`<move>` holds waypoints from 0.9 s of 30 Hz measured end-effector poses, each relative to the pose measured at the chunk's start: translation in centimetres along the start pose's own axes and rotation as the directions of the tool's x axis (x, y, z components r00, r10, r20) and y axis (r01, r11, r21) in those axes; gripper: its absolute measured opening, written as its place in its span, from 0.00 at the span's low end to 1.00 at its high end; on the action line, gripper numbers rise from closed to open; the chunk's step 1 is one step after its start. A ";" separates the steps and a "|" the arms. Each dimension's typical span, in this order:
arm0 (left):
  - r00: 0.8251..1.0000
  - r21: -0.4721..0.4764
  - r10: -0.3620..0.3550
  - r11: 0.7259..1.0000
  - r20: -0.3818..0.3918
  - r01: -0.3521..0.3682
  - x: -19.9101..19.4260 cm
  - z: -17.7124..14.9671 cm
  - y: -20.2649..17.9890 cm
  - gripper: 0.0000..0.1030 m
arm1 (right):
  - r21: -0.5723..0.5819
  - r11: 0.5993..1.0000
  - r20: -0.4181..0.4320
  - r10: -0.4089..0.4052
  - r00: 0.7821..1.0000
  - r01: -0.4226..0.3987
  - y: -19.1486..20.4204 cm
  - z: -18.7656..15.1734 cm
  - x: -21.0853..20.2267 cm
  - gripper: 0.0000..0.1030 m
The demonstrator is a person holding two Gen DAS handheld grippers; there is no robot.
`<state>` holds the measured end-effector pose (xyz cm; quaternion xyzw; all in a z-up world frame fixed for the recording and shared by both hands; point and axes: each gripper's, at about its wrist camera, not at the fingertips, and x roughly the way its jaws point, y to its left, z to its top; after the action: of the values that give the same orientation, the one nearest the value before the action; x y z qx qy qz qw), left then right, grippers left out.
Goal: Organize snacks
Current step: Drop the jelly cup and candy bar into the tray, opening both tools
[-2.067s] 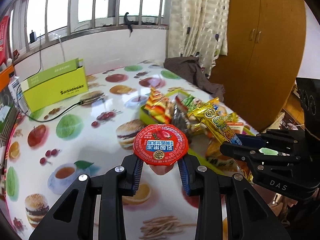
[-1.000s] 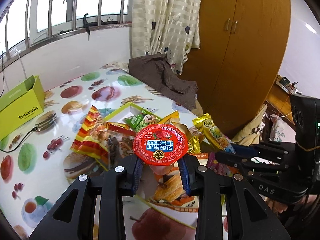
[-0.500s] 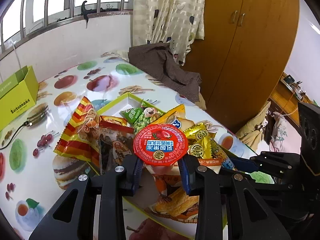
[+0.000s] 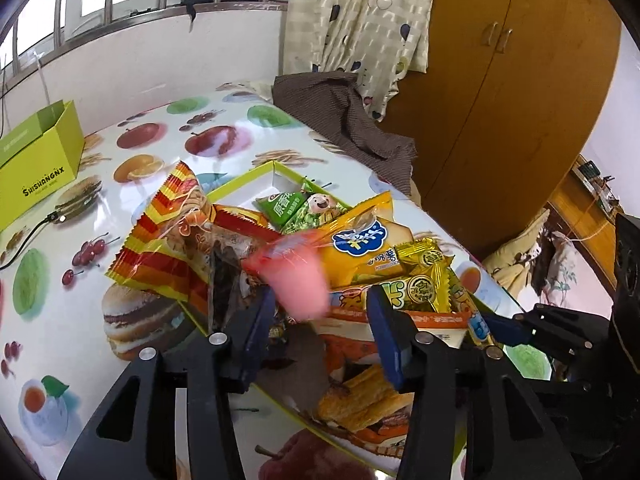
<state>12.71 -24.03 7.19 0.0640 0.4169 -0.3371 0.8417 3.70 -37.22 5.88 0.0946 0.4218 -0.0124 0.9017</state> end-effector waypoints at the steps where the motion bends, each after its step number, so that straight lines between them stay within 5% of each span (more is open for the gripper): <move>1: 1.000 0.001 -0.004 1.000 0.006 0.004 -0.2 0.0 0.0 0.48 | 0.001 1.000 0.002 -0.006 1.000 0.006 0.0 0.0 0.0 0.37; 5: 1.000 -0.013 -0.005 1.000 0.014 0.005 -0.9 -0.2 0.1 0.53 | -0.004 1.000 0.010 -0.025 1.000 0.025 0.1 -0.2 -0.5 0.50; 16: 0.997 -0.012 0.027 1.000 0.067 -0.026 -4.9 -1.4 -1.0 0.54 | -0.040 0.990 0.064 -0.132 0.989 0.135 1.0 -1.1 -2.9 0.63; 27: 0.988 -0.100 0.144 0.985 0.062 -0.138 -7.9 -6.3 -0.3 0.55 | -0.021 0.985 0.080 -0.167 0.983 0.170 2.0 -3.5 -4.7 0.65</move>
<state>4.99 -17.77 9.08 0.0414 0.3975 -0.2585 0.8795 -1.80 -34.91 7.54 0.0456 0.3931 -0.0865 0.9143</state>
